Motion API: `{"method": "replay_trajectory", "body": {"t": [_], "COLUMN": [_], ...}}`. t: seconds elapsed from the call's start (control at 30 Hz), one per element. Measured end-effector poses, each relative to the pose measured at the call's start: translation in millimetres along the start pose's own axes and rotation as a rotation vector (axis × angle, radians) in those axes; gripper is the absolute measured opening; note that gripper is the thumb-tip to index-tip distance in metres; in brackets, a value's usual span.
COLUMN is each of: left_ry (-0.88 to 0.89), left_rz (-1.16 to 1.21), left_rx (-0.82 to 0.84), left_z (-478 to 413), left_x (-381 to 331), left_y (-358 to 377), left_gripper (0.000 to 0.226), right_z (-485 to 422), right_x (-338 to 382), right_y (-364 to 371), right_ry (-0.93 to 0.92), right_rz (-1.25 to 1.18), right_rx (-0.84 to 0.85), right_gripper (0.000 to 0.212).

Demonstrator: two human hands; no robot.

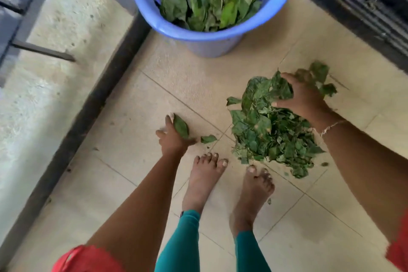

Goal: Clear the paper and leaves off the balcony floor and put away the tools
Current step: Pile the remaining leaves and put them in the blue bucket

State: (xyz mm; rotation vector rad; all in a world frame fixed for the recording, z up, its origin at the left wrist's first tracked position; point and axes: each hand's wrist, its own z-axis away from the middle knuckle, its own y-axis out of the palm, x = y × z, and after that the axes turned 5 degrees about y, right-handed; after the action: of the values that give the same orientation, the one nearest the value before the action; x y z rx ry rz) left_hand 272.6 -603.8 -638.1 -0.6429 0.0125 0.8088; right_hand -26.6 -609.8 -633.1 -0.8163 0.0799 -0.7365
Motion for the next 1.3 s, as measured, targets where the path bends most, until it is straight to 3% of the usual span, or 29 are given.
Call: {"method": "replay_trajectory", "body": {"t": [0.13,0.3,0.4,0.47,0.57,0.67,1.03,1.17,1.3], "left_ry": [0.051,0.373,0.552,0.638,0.647,0.676,0.606,0.574,0.583], "left_rz": [-0.062,-0.315,-0.538,-0.559,-0.406,-0.334,0.059,0.278,0.530], "left_rx": [0.090,0.218,0.190,0.053,-0.029,0.016,0.108,0.097,0.048], "left_z": [-5,22,34,32,23,24,96,124,141], "left_x": [-16,-54,-65,-66,-73,-85,-101,-119,-149], "left_y": [55,122,147,155,153,141,55,15,-33], "left_gripper": [0.134,0.137,0.123,0.094,0.051,0.031,0.018,0.034,0.039], "right_z": [-22,-5,16,24,23,24,117,142,159], "right_x": [-13,-16,-21,-24,-28,-29,-24,-9,33], "right_y": [11,42,61,70,74,69,-9,-56,-113], "right_ry": [0.009,-0.027,-0.051,-0.096,-0.142,-0.162,0.025,0.085,0.007], "right_rz": [0.080,0.168,0.220,0.228,0.139,-0.019,-0.435,-0.733,-0.952], "right_rx": [0.065,0.138,0.047,-0.055,-0.153,-0.191,-0.184,-0.070,-0.037], "right_gripper": [0.104,0.108,0.095,0.079,0.054,0.039,0.025,0.027,0.030]}}
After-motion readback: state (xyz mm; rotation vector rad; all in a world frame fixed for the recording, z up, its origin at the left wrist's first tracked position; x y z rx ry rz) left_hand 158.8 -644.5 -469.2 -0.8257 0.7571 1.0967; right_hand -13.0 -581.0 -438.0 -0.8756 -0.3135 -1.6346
